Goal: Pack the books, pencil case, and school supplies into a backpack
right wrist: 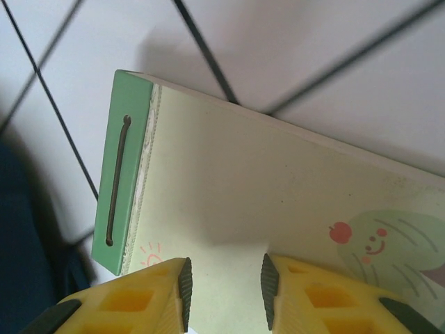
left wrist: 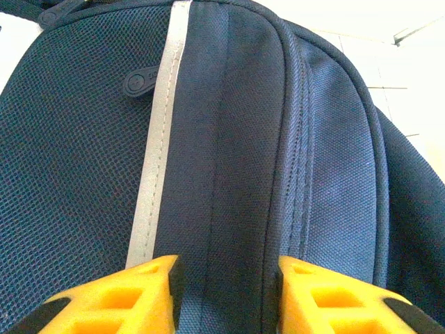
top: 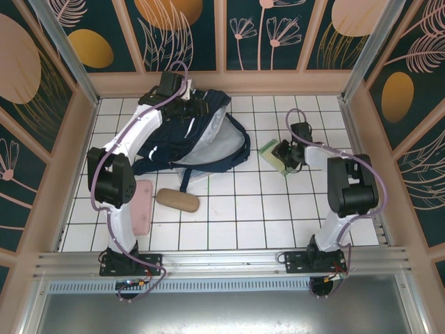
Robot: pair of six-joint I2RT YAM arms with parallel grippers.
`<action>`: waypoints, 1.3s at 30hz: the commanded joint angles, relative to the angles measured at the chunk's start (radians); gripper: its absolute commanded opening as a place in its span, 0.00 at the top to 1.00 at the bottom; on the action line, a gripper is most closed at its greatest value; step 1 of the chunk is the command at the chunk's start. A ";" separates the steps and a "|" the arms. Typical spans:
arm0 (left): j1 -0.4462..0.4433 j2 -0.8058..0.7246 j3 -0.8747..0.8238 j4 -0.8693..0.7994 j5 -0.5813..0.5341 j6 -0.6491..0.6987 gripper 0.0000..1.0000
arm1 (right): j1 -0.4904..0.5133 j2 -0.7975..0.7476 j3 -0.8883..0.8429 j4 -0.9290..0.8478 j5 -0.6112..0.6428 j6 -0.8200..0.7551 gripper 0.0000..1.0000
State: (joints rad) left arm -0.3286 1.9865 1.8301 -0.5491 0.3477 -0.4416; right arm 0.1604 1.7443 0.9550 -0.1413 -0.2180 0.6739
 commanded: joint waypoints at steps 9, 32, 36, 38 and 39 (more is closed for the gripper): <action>-0.068 0.000 0.042 -0.040 -0.056 0.030 0.47 | 0.065 -0.291 -0.181 -0.157 0.041 -0.092 0.61; -0.380 0.172 -0.080 0.183 0.036 -0.100 0.49 | -0.044 -0.426 -0.377 -0.094 0.075 0.028 0.51; -0.400 0.231 -0.072 0.181 0.030 -0.092 0.49 | -0.049 -0.402 -0.376 -0.083 0.083 0.027 0.51; -0.406 0.258 -0.071 0.185 0.039 -0.092 0.49 | -0.052 -0.387 -0.380 -0.073 0.082 0.024 0.51; -0.410 0.269 -0.069 0.183 0.041 -0.091 0.49 | -0.052 -0.378 -0.381 -0.068 0.080 0.023 0.52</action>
State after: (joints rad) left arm -0.7372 2.2208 1.7584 -0.3870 0.3687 -0.5293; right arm 0.1169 1.3453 0.5922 -0.2409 -0.1322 0.6903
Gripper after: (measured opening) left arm 0.509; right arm 0.486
